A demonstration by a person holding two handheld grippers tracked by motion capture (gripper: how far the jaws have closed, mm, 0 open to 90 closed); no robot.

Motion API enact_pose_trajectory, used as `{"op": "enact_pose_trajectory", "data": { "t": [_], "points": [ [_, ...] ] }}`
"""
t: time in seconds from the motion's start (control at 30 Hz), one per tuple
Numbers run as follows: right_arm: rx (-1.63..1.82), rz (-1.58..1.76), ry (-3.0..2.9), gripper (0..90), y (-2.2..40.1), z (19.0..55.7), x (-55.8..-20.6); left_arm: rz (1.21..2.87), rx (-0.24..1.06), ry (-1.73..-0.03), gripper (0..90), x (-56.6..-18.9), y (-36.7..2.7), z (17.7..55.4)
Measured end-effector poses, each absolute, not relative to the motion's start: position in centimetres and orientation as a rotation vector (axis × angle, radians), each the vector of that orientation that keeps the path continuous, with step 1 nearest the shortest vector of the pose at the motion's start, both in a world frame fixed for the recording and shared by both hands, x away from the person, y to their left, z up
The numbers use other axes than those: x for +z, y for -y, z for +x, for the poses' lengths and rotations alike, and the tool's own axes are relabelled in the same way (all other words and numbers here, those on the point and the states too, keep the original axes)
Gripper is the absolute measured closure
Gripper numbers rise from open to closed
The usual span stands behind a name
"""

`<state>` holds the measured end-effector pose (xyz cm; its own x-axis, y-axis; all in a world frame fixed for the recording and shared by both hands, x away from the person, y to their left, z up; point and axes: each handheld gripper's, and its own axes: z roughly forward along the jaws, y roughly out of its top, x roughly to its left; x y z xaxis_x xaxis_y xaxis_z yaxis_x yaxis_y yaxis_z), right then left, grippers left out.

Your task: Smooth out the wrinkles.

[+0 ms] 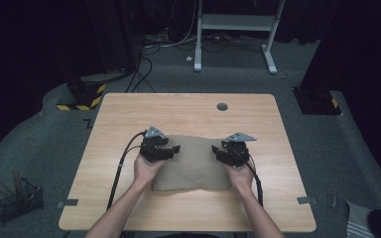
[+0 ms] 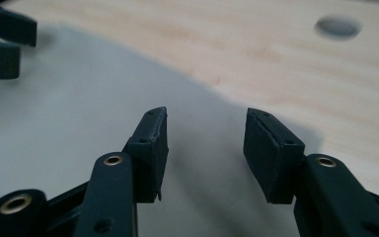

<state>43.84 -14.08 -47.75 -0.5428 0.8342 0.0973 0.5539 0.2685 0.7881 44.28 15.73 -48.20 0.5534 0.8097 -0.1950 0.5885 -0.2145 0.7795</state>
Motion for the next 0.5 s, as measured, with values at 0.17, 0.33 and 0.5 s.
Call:
{"op": "enact_pose_trajectory", "data": {
  "t": [0.17,0.33,0.5],
  "points": [
    [1.236,1.404,-2.214,46.2,15.4,44.8,-50.3,1.864,0.268,-1.199,36.9,-50.1,-16.9,44.6],
    [1.179,1.415,-2.195,46.7,16.2,44.9,-50.7,1.867,0.269,-1.206,36.5,-50.3,-17.1,44.9],
    [1.124,1.45,-2.184,46.8,16.9,44.7,-50.9,1.872,0.305,-1.202,35.1,-49.5,-17.1,44.3]
  ]
}}
